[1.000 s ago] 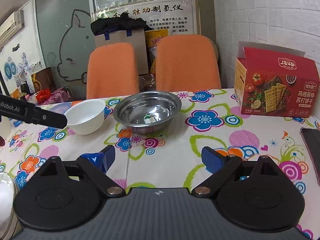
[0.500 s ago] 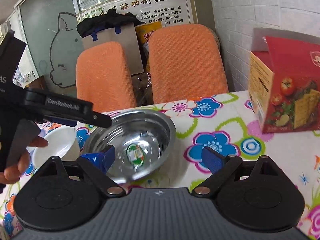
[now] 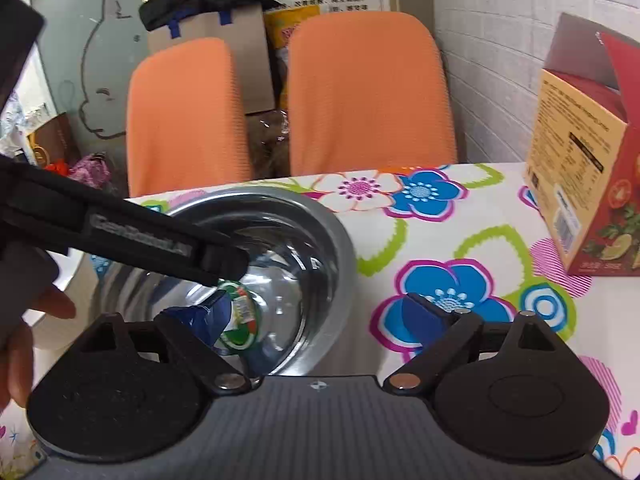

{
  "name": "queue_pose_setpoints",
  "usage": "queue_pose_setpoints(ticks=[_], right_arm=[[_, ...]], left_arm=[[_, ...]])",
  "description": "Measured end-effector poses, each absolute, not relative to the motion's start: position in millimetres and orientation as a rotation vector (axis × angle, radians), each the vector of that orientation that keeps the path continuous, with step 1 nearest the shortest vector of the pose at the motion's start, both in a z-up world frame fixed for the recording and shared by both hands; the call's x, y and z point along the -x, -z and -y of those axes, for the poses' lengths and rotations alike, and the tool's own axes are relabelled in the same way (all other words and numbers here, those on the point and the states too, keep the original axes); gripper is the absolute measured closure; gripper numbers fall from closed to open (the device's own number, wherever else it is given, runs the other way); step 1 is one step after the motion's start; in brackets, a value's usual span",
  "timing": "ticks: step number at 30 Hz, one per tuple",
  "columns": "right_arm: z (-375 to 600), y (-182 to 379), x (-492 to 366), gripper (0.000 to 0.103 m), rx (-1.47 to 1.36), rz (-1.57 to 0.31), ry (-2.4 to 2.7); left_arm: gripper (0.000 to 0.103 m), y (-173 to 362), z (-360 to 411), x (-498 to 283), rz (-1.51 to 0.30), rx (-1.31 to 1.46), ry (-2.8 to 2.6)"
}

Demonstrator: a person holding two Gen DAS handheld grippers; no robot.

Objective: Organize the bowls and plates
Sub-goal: 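Move the left tool to the steel bowl and close on its rim, then lift the steel bowl with the left tool and set it beside the plates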

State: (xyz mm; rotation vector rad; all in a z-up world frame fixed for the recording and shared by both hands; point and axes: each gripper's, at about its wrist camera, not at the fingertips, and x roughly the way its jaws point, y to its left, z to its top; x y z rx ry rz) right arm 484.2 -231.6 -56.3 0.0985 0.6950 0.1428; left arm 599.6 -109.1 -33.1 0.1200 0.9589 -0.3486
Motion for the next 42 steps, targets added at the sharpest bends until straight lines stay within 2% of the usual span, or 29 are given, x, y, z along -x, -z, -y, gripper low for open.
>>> queue_pose_setpoints(ticks=[1,2,3,4,5,22,35,42], right_arm=[[231,57,-484,0.024,-0.1,-0.689,-0.152],[228,57,-485,0.025,-0.091,-0.687,-0.156],[225,57,-484,0.026,-0.071,-0.685,-0.167],[219,58,-484,0.028,-0.045,-0.681,-0.183],[215,58,-483,0.029,-0.032,-0.677,-0.192],[211,21,-444,0.03,-0.072,-0.639,-0.221],[206,28,-324,0.028,-0.131,-0.669,-0.281],[190,35,-248,0.027,-0.144,-0.678,-0.302]], left_arm=[[0.045,34,111,-598,-0.954,-0.146,0.331],[0.049,34,111,-598,-0.954,-0.146,0.331],[0.063,33,111,-597,-0.962,-0.129,0.345],[0.069,31,111,-596,-0.971,-0.118,0.353],[0.071,30,111,-596,-0.981,-0.112,0.362],[0.072,-15,103,-547,-0.943,-0.067,0.417],[0.072,5,70,-403,-1.026,-0.067,0.431],[0.072,11,52,-320,-0.998,-0.085,0.443]])
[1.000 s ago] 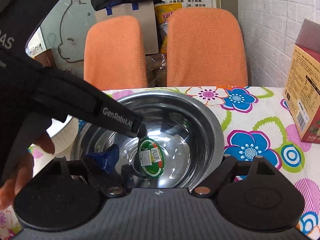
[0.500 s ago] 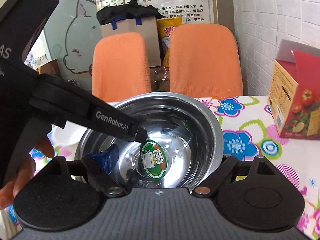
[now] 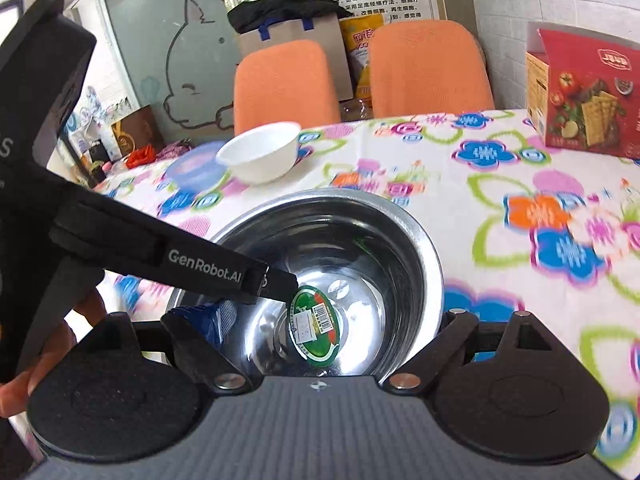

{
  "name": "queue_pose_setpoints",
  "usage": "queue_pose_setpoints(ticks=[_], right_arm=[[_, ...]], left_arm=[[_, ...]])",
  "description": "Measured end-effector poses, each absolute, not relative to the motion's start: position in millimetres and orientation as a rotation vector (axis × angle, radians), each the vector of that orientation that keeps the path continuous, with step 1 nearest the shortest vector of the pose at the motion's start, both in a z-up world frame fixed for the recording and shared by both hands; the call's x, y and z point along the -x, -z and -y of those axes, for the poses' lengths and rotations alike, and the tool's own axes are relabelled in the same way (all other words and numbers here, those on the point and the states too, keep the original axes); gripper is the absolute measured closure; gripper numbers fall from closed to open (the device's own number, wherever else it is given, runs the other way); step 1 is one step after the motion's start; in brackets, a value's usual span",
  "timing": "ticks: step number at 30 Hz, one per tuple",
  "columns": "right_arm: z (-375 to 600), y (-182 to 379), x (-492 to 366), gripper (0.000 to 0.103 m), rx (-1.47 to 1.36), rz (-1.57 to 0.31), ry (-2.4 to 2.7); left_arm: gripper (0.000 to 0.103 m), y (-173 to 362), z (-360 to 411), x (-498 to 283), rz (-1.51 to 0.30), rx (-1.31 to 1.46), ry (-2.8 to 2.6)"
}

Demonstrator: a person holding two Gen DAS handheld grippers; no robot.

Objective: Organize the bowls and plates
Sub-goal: 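Lift the steel bowl with the left tool and set it beside the plates, then move the left tool to the white bowl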

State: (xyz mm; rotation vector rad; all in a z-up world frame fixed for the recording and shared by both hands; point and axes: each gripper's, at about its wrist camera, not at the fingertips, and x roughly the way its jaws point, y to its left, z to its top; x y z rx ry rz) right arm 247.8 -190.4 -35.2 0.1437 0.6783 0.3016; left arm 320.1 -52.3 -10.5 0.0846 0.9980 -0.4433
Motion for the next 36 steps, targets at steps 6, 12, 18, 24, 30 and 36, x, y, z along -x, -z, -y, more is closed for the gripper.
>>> queue_pose_setpoints(ticks=[6,12,18,24,30,36], right_arm=[[175,41,-225,0.026,-0.13,-0.691,-0.313],[168,52,-232,0.026,-0.122,-0.721,-0.33],[191,48,-223,0.028,-0.194,-0.714,-0.32],[222,23,-204,0.028,-0.231,-0.624,-0.229],[227,3,-201,0.027,-0.245,-0.572,-0.219],[210,-19,-206,0.027,-0.209,-0.558,-0.289]], left_arm=[[0.069,19,36,-304,-1.014,-0.046,0.414],[0.069,30,31,-311,-1.02,-0.025,0.393],[0.034,16,22,-306,-0.936,-0.06,0.347],[0.031,-14,-3,-302,-0.86,0.003,0.328],[0.031,-29,-34,-297,-0.854,0.06,0.274],[0.031,-53,-67,-294,-0.831,0.099,0.23]])
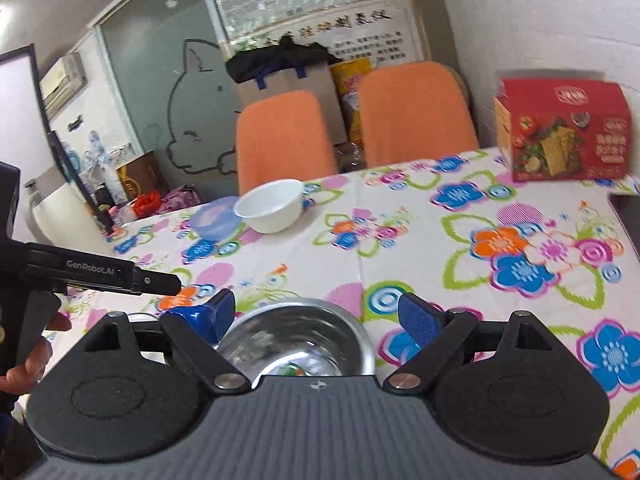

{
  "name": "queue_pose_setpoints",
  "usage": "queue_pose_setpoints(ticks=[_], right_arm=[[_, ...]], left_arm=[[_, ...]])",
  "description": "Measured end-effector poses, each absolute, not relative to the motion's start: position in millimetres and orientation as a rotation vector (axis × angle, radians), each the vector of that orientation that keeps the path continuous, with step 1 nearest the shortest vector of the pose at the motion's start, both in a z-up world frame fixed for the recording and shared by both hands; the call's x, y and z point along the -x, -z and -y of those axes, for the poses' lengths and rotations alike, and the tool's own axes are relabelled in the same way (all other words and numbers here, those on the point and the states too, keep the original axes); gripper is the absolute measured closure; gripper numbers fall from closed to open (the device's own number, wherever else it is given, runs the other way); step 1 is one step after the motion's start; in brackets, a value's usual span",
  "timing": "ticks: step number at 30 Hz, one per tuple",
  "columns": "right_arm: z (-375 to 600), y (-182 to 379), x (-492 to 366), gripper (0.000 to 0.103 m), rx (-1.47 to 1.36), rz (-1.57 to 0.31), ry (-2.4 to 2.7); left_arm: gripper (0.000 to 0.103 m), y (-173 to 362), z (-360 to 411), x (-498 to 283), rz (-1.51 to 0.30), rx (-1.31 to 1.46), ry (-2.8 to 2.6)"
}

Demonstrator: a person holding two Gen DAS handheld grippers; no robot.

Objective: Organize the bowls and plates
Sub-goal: 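Move the left tool to the white bowl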

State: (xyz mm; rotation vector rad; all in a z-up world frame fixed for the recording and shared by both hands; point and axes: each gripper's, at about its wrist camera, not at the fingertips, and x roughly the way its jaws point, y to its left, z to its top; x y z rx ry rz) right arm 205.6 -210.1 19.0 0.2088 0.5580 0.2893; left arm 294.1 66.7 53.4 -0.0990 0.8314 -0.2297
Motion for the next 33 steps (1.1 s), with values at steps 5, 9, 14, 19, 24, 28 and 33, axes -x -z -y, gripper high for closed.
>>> queue_pose_setpoints(ticks=[5,9,14,19,24,28,33], right_arm=[[187,-66,-216,0.027,-0.154,-0.491,-0.383],[168,-119,-227,0.027,-0.096,-0.388,-0.428],[147,-172,-256,0.027,-0.025,-0.301,-0.463],[141,-177,-300,0.027,0.018,-0.331,-0.451],[145,-127,-349,0.027,0.024,-0.466,-0.43],[149,-63,-390,0.027,0.014,-0.637,-0.399],[146,-4,-423,0.027,0.032,-0.785,-0.388]], left_arm=[[0.031,-103,-84,-298,-0.748,0.11,0.206],[0.03,-151,-92,-304,-0.654,0.101,0.189],[0.029,-191,-92,-325,-0.583,0.089,0.174],[0.028,-184,-91,-360,-0.597,0.081,0.167],[0.028,-129,-96,-416,-0.72,0.106,0.173],[0.028,-75,-97,-465,-0.846,0.119,0.167],[0.028,-37,-92,-518,-0.913,0.095,0.15]])
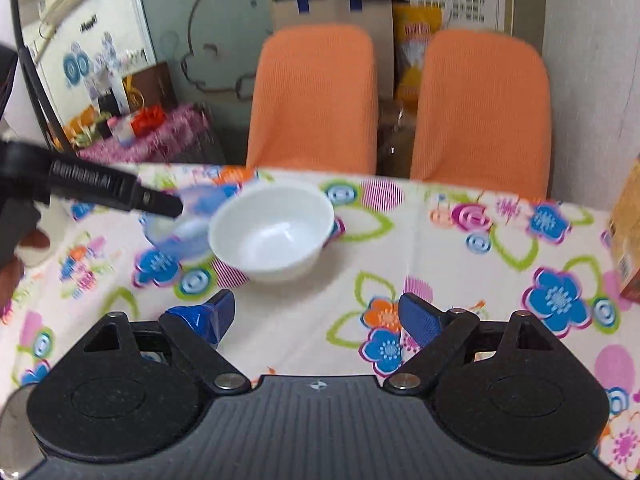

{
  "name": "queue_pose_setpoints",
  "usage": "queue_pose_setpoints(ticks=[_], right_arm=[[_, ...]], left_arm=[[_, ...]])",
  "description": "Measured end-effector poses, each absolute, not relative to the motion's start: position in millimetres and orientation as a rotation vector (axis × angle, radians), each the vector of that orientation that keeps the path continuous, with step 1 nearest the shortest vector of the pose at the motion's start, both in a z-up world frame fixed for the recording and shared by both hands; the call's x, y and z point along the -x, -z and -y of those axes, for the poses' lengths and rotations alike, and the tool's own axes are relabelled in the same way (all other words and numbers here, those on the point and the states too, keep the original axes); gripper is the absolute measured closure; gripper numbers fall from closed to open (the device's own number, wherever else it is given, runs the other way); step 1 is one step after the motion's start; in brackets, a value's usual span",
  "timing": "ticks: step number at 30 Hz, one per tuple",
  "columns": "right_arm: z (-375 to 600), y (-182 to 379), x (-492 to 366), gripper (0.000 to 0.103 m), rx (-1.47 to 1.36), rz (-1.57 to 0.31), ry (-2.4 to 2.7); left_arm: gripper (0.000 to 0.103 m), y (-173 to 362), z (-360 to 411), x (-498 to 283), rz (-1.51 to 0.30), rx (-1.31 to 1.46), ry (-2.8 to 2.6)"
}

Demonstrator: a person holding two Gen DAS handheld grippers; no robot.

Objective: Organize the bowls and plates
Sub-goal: 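Move the left tool to the white bowl, then close the left tool on the rim of the white bowl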

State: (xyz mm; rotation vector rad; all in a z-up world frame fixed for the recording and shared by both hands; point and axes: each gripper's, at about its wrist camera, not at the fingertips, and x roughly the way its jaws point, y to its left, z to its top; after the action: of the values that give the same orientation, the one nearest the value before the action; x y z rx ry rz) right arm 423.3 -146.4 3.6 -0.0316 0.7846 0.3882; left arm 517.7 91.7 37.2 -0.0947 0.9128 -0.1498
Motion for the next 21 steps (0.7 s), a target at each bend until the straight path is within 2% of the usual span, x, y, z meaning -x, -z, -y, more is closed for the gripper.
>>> queue_pose_setpoints(ticks=[10,21], right_arm=[[122,37,-458,0.027,0.11,-0.814,-0.498],[103,50,-484,0.027,0.217,-0.801,-0.528]], left_arm=[[0.028,-22,-53,-593,-0.939,0.001,0.269],[0.028,4,-39,-613,-0.992,-0.063,0.322]])
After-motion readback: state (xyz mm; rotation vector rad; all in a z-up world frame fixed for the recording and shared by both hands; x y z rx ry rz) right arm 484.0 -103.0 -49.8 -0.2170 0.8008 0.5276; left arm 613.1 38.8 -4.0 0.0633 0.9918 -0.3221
